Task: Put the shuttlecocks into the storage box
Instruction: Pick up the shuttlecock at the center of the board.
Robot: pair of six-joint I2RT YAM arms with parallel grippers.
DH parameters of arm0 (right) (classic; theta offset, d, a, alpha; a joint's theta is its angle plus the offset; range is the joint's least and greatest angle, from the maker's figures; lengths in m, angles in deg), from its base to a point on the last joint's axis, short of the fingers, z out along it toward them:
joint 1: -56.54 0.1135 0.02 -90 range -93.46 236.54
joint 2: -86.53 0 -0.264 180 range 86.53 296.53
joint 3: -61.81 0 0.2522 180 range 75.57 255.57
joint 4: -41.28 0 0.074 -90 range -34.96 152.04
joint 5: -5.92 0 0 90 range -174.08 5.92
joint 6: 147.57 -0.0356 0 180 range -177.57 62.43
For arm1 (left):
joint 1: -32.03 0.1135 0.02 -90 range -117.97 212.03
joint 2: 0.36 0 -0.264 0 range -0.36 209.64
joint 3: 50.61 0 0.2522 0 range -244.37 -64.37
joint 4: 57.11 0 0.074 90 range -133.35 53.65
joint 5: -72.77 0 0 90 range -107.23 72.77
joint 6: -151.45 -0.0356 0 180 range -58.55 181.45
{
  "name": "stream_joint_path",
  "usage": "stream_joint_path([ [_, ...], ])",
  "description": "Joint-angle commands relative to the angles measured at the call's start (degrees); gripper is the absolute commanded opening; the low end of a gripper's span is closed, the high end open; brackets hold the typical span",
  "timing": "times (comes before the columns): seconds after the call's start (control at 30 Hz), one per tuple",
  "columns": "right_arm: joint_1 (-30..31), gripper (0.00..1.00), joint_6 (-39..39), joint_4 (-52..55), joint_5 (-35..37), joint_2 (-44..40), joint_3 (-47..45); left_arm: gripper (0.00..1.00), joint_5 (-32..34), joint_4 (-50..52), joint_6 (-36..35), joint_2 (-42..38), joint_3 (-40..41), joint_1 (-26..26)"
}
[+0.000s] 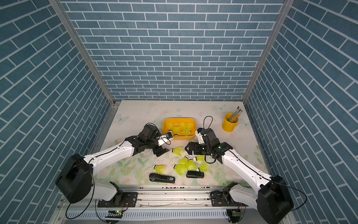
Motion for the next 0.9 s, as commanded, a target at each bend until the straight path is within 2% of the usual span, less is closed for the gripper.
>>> stream_joint_path([
  [0.0, -0.2, 0.94, -2.9, -2.9, -4.5, -1.1, -1.8, 0.85, 2.5, -4.2, -3.7, 1.3, 1.9, -1.4],
  [0.47, -0.7, 0.93, -5.8, -3.9, -4.7, -2.2, -2.1, 0.83, 7.5, -10.2, -8.4, 7.2, 3.1, -6.4],
  [0.87, -1.8, 0.92, -6.5, -5.0, -6.0, -2.2, -2.8, 0.70, 8.1, -8.2, -10.7, 12.2, 1.6, -7.2],
])
